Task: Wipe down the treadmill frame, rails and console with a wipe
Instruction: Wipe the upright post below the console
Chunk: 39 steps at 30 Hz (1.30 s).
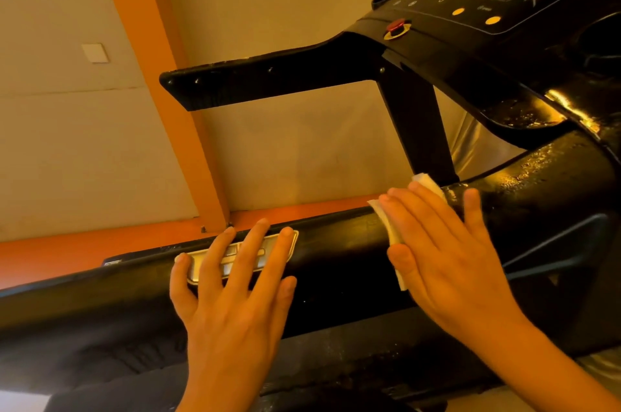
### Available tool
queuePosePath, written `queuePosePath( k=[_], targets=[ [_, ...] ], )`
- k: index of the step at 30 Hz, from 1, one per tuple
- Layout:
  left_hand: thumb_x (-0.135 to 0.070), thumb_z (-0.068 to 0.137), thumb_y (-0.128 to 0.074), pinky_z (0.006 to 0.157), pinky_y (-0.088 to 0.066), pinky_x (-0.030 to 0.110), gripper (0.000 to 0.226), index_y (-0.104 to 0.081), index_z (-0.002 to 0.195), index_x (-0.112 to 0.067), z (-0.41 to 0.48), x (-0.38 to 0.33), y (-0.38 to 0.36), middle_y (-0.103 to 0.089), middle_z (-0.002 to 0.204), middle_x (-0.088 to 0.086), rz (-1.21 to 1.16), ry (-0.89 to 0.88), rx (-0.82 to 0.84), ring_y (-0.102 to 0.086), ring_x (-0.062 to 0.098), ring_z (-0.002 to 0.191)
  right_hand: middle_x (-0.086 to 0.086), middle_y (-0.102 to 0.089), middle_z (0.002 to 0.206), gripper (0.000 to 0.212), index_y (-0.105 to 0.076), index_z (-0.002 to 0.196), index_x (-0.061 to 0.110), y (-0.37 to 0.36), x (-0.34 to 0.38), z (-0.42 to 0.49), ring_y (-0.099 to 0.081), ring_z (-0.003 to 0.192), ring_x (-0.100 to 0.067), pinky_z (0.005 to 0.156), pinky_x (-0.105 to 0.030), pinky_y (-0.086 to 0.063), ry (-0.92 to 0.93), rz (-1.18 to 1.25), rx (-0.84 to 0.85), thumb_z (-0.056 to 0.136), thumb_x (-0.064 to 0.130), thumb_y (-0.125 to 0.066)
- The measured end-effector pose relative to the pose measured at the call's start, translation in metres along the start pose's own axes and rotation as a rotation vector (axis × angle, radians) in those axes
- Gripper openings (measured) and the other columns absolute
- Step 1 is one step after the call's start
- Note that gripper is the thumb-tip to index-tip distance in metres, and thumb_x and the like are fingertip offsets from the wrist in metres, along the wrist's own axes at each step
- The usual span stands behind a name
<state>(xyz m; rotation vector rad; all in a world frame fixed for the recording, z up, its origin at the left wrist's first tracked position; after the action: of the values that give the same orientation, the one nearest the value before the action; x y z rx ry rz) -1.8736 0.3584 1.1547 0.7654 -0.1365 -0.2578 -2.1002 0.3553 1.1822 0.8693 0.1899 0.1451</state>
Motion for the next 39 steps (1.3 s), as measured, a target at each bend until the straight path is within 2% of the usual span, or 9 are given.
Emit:
queuePosePath(
  k=[5, 10, 16, 18, 21, 28, 31, 36, 39],
  targets=[
    [-0.044, 0.109, -0.028, 0.106, -0.027, 0.067, 0.044, -0.046, 0.147, -0.031, 0.002, -0.003, 0.001, -0.056, 0.146, 0.006, 0.001, 0.021, -0.009, -0.046, 0.038, 0.132, -0.009, -0.057, 0.143, 0.055, -0.054, 0.143, 0.01, -0.003, 0.003, 0.003, -0.041, 0.143, -0.03, 0.127, -0.041, 0.005, -0.081, 0.083, -0.026, 0.111, 0.039, -0.02],
    [-0.044, 0.108, -0.029, 0.106, -0.027, 0.067, 0.044, -0.046, 0.146, -0.032, 0.002, -0.005, 0.001, -0.057, 0.146, 0.005, 0.003, 0.022, -0.024, -0.046, 0.038, 0.133, -0.009, -0.056, 0.147, 0.052, -0.051, 0.146, 0.013, 0.003, -0.023, 0.0, -0.041, 0.145, -0.028, 0.126, -0.046, 0.006, -0.025, 0.021, 0.016, 0.11, 0.038, -0.023],
    [-0.045, 0.109, -0.028, 0.108, -0.024, 0.064, 0.044, -0.048, 0.146, -0.031, 0.002, -0.005, 0.0, -0.057, 0.147, 0.005, -0.004, 0.029, -0.023, -0.046, 0.038, 0.133, -0.007, -0.054, 0.147, 0.05, -0.053, 0.145, 0.013, 0.005, -0.026, -0.004, -0.035, 0.148, -0.027, 0.127, -0.042, 0.008, -0.173, 0.122, -0.039, 0.109, 0.034, -0.026],
    [-0.045, 0.109, -0.029, 0.108, -0.024, 0.065, 0.045, -0.049, 0.146, -0.03, 0.002, -0.005, 0.0, -0.056, 0.147, 0.006, -0.009, 0.026, -0.022, -0.047, 0.038, 0.133, -0.007, -0.05, 0.152, 0.053, -0.049, 0.149, 0.012, 0.001, -0.019, -0.007, -0.032, 0.15, -0.026, 0.127, -0.04, 0.008, -0.133, 0.117, -0.013, 0.11, 0.036, -0.023],
    [-0.044, 0.109, -0.029, 0.106, -0.026, 0.066, 0.043, -0.047, 0.146, -0.031, 0.001, -0.004, 0.0, -0.057, 0.146, 0.005, -0.005, 0.021, -0.031, -0.047, 0.037, 0.132, -0.009, -0.047, 0.156, 0.055, -0.045, 0.152, 0.013, 0.005, -0.041, -0.009, -0.031, 0.151, -0.026, 0.126, -0.048, 0.008, -0.061, 0.023, 0.043, 0.111, 0.039, -0.02],
    [-0.045, 0.109, -0.03, 0.106, -0.027, 0.066, 0.043, -0.049, 0.145, -0.032, 0.002, -0.005, 0.001, -0.058, 0.145, 0.004, -0.021, 0.031, -0.035, -0.047, 0.036, 0.132, -0.009, -0.051, 0.151, 0.053, -0.052, 0.147, 0.01, 0.005, -0.043, -0.006, -0.035, 0.149, -0.029, 0.126, -0.045, 0.006, -0.136, 0.074, -0.024, 0.108, 0.033, -0.026],
    [-0.045, 0.108, -0.031, 0.106, -0.026, 0.065, 0.042, -0.048, 0.145, -0.033, 0.001, -0.004, 0.001, -0.058, 0.146, 0.003, -0.017, 0.027, -0.045, -0.047, 0.036, 0.132, -0.012, -0.053, 0.15, 0.056, -0.054, 0.146, 0.008, 0.011, -0.064, -0.009, -0.037, 0.148, -0.03, 0.125, -0.051, 0.003, -0.09, 0.006, -0.006, 0.109, 0.036, -0.022],
    [-0.044, 0.107, -0.033, 0.107, -0.026, 0.064, 0.042, -0.05, 0.144, -0.033, 0.002, -0.005, 0.001, -0.059, 0.144, 0.003, -0.006, 0.038, -0.034, -0.046, 0.035, 0.132, -0.016, -0.052, 0.15, 0.05, -0.056, 0.142, 0.002, 0.028, -0.106, -0.008, -0.034, 0.15, -0.033, 0.117, -0.073, -0.011, -0.191, -0.052, -0.088, 0.107, 0.026, -0.03],
    [-0.044, 0.107, -0.032, 0.107, -0.026, 0.064, 0.043, -0.057, 0.141, -0.032, 0.003, -0.004, 0.002, -0.06, 0.142, 0.003, -0.018, 0.053, -0.032, -0.047, 0.035, 0.13, -0.018, -0.053, 0.148, 0.05, -0.056, 0.142, 0.001, 0.02, -0.083, -0.011, -0.035, 0.149, -0.036, 0.124, -0.062, -0.002, -0.169, -0.016, -0.131, 0.106, 0.025, -0.031]
  ],
)
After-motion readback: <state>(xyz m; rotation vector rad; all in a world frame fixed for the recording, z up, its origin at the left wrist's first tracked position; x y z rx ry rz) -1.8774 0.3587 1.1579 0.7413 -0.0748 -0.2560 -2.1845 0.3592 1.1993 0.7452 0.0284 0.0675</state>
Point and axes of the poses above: each hand's wrist, its own z-axis towards the middle knuckle, its own y-axis out of the back of the hand, x = y × z, the point moved 7 cm from there along z, towards the middle knuckle
